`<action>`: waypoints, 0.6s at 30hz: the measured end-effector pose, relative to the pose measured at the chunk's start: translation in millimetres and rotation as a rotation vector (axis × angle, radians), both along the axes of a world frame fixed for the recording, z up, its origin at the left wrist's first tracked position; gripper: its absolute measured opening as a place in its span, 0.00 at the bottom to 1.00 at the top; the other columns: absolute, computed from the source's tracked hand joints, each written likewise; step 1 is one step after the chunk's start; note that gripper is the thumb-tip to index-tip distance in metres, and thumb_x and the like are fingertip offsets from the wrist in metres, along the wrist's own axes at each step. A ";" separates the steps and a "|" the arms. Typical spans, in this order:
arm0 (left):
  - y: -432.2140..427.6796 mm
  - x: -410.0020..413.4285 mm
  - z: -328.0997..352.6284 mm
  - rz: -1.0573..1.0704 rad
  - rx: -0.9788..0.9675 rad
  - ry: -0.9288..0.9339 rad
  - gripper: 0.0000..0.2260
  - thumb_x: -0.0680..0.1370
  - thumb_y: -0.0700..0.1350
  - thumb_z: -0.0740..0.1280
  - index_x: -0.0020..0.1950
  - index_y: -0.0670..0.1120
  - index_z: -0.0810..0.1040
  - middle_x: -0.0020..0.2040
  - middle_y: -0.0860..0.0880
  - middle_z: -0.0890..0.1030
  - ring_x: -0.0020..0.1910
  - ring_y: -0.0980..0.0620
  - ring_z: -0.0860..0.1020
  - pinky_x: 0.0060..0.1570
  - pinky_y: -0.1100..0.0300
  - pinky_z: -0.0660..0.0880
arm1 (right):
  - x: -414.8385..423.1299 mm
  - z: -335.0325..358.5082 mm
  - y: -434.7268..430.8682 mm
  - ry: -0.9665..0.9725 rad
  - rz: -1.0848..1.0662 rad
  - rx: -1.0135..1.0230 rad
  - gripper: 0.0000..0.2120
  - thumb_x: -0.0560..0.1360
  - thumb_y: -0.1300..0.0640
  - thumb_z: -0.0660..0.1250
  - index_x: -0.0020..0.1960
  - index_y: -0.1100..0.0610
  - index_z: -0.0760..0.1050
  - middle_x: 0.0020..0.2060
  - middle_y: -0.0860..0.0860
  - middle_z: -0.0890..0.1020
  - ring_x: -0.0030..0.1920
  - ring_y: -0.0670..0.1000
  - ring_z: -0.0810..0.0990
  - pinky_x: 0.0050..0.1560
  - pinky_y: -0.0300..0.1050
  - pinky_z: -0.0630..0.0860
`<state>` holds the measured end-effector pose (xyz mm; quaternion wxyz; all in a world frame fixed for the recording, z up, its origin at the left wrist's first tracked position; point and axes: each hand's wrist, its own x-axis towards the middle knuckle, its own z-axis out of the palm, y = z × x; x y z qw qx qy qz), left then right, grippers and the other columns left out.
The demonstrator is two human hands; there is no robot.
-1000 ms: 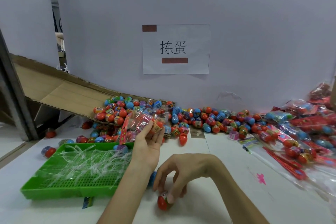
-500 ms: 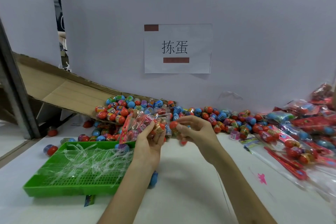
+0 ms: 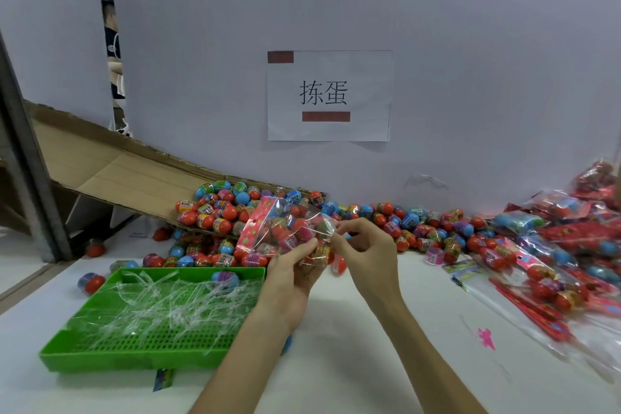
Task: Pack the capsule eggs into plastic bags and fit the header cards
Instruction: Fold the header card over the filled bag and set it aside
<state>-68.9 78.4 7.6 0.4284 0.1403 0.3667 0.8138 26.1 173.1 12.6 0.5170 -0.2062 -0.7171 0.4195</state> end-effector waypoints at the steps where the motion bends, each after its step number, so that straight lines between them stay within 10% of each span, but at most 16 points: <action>1: -0.5 0.2 0.9 -0.009 0.005 0.006 0.14 0.72 0.38 0.74 0.58 0.39 0.86 0.57 0.39 0.86 0.56 0.44 0.86 0.53 0.56 0.84 | -0.5 -0.4 -0.4 -0.005 0.007 0.008 0.06 0.75 0.60 0.76 0.46 0.50 0.82 0.40 0.43 0.85 0.38 0.48 0.85 0.39 0.43 0.83; 18: -1.1 -1.0 0.5 -0.020 0.068 -0.147 0.10 0.81 0.40 0.68 0.53 0.37 0.87 0.56 0.37 0.86 0.55 0.43 0.86 0.54 0.54 0.84 | -6.1 -5.7 -10.0 -0.082 0.071 0.211 0.10 0.79 0.60 0.67 0.57 0.50 0.84 0.49 0.39 0.84 0.52 0.41 0.82 0.49 0.29 0.75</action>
